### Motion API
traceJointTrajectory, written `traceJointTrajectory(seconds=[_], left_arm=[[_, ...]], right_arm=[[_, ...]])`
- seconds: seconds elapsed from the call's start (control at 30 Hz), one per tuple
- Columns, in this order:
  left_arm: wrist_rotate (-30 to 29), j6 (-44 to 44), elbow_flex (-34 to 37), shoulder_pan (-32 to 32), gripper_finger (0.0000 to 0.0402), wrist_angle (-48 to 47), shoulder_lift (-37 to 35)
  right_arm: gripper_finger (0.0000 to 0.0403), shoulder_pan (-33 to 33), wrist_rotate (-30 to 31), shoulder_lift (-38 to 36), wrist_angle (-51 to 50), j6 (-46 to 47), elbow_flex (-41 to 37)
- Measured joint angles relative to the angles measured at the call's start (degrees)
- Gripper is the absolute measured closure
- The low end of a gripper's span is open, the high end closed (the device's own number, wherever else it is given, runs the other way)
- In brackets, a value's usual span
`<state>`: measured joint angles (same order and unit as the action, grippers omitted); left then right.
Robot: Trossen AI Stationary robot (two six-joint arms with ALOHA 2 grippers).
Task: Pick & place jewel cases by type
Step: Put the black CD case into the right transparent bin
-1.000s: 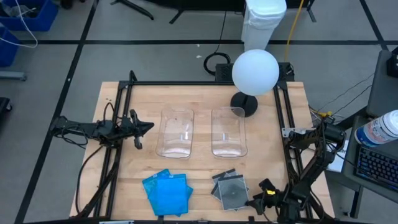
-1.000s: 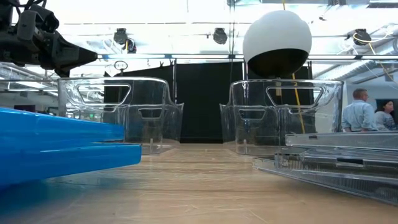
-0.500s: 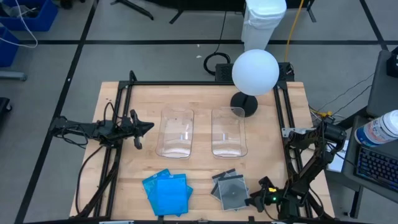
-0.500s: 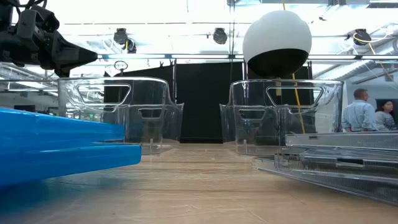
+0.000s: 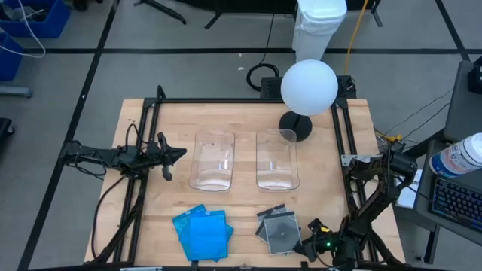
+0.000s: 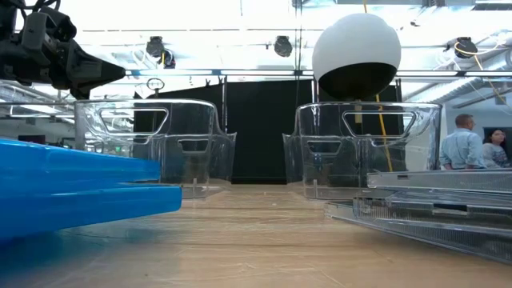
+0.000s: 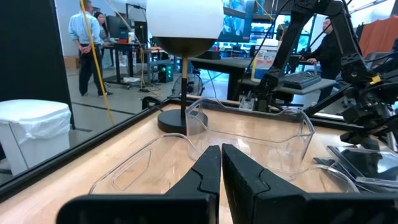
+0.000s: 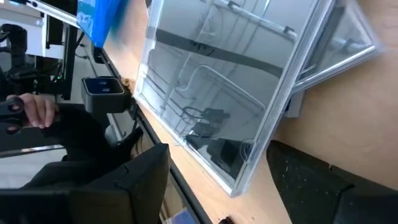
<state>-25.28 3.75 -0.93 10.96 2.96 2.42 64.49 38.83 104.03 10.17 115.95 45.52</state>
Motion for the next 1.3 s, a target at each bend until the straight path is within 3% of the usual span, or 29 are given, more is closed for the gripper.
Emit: traceJointTrajectory(seconds=[0.33, 1.07, 1.3], left_arm=[[0.1, -0.2, 0.0, 0.0, 0.0380, 0.0, 0.0], [0.3, -0.1, 0.0, 0.0, 0.0380, 0.1, 0.0], [0.3, -0.1, 0.0, 0.0, 0.0380, 0.0, 0.0]], right_arm=[[0.0175, -0.8, -0.2, 0.2, -0.9, -2.6, 0.0], [0.0280, -0.9, 3.4, 0.3, -4.9, -3.0, -0.1], [0.0330, -0.7, 3.4, 0.3, -4.5, -4.6, -0.1]])
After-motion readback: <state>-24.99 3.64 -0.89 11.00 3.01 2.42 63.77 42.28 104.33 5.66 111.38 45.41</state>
